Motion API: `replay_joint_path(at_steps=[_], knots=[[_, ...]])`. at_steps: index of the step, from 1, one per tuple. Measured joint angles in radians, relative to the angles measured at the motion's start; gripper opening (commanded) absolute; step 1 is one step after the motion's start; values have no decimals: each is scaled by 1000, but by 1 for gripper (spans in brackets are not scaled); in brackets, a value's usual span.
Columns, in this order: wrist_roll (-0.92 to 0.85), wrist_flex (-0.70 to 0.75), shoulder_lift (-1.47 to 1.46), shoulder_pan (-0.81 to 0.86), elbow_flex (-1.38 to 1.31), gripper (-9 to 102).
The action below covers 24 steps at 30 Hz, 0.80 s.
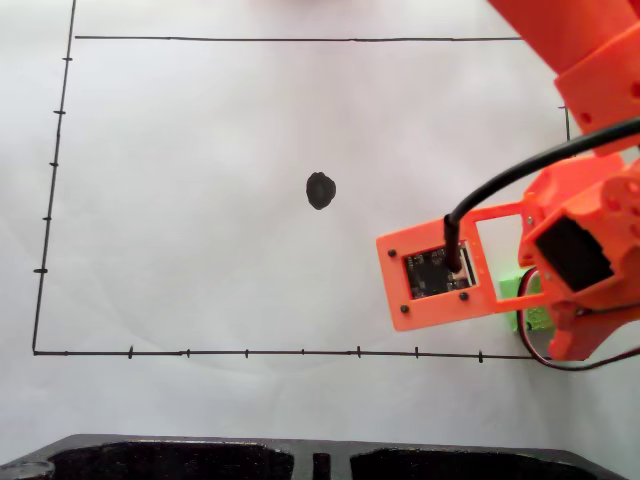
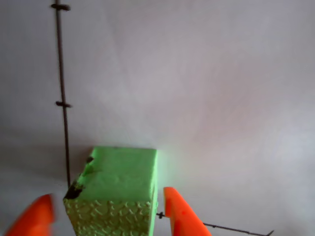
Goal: Grasp the colored block, Place it on the black dot, and then return the arm to the default position.
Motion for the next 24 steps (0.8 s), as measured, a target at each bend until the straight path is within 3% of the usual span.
replay_joint_path(at_steps=[16,24], knots=[[-46,-41,-23,14,-6,11],[-98,-23,-21,26,-6,11]])
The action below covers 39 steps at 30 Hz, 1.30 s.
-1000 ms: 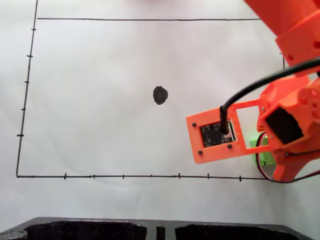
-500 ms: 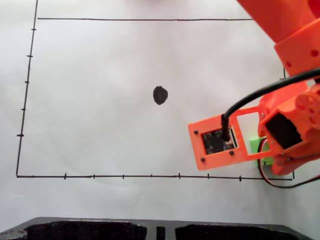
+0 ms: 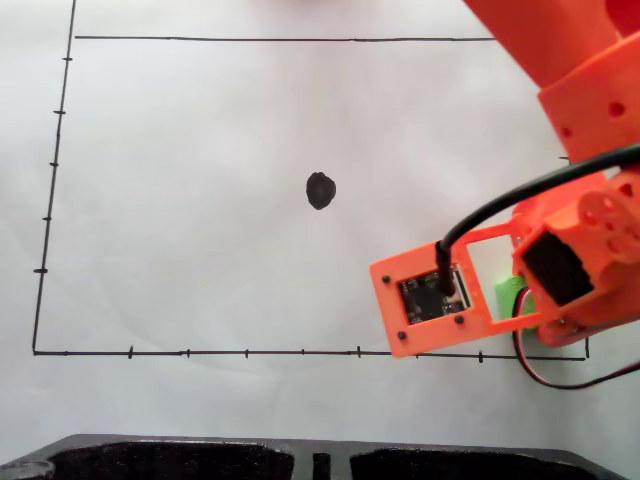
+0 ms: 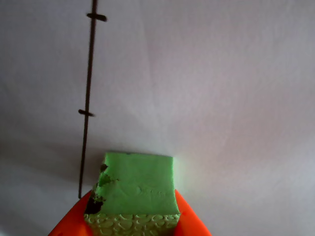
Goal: Grasp the colored block, Place it on the black dot, and then return the arm to the default position.
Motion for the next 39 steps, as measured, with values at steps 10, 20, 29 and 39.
replay_joint_path(at_steps=[10,20,29,39], knots=[[-89,49,272,61,261,11],[-232,15,687,272,756,11],[-345,-48,842,399,1023,11],[-397,-104,847,440,1065,11]])
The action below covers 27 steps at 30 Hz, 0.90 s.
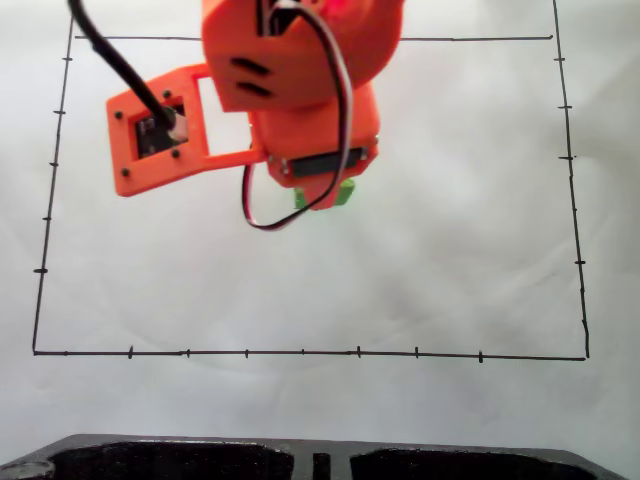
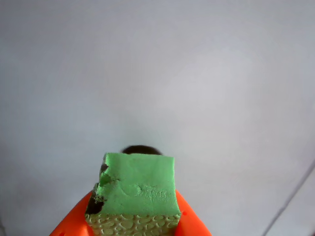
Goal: Grasp the colored block, Place it on the black dot, and then return the arm to the default position.
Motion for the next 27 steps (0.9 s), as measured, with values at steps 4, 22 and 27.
replay_joint_path(at_steps=[4,22,27], knots=[[-14,-26,-3,2,26,11],[-83,-44,-29,11,66,30],[-95,-26,-21,23,75,38]])
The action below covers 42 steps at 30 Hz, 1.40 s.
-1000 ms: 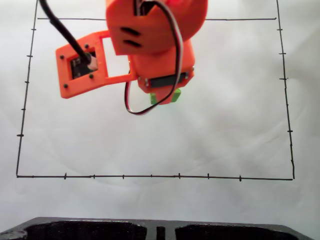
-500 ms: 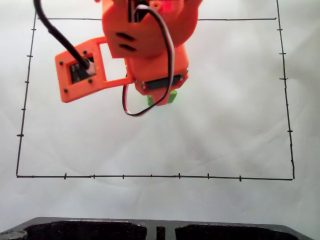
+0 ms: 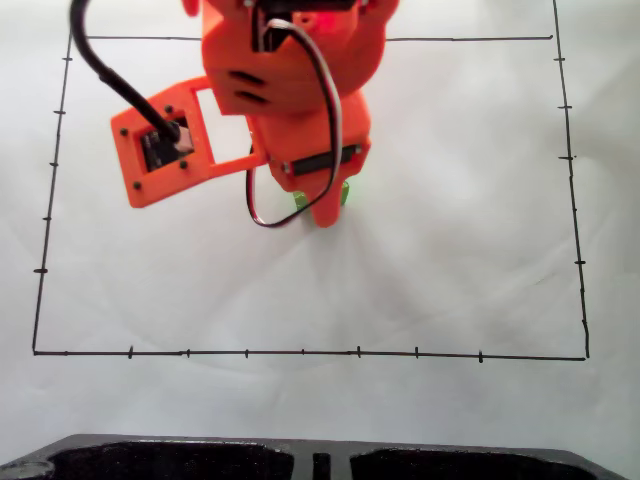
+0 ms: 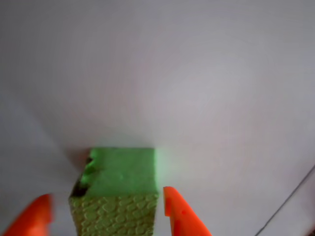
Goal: Grasp the colored block, Place it on the black dot, and then return the arm to the default position.
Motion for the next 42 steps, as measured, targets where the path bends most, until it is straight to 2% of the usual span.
replay_joint_path(at_steps=[8,16,19,24,28,35,42], knots=[[-35,117,224,2,12,42],[-64,282,548,2,57,39],[-74,327,687,2,86,28],[-110,365,904,2,146,17],[-121,370,1075,2,229,0],[-123,379,1250,2,362,0],[-107,308,1381,2,503,0]])
